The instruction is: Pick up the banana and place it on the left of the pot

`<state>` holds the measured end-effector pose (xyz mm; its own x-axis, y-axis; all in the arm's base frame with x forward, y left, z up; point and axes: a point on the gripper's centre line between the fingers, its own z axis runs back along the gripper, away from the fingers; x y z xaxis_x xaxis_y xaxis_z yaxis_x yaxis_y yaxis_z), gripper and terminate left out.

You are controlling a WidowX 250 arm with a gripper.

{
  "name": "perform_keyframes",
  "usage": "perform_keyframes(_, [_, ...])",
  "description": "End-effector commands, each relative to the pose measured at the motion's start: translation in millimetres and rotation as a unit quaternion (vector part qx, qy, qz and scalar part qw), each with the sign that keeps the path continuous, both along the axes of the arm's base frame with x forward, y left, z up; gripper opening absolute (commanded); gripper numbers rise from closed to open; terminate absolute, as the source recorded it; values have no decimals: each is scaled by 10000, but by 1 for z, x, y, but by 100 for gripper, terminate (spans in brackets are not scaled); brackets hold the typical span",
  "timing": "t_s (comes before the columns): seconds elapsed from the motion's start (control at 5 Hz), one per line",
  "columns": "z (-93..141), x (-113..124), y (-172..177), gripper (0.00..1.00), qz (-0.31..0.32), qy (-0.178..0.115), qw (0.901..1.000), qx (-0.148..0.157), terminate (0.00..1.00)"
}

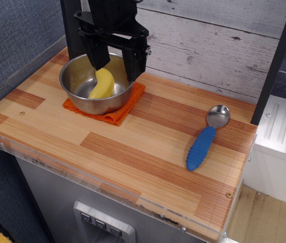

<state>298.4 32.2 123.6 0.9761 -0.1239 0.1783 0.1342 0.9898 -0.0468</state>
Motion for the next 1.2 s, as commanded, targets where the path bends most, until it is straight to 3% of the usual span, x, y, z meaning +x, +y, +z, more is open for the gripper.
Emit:
perform_keyframes(0.0, [0, 0, 0, 100, 0, 0, 10000, 0, 0])
perform_keyframes(0.2, [-1, 2, 22, 100, 127, -59, 9999, 3, 0])
perform_keyframes(0.6, [-26, 18, 64, 100, 359, -111, 9992, 166, 0])
perform_keyframes(1.0, [-53, 43, 67, 100, 592, -59, 9975, 382, 0])
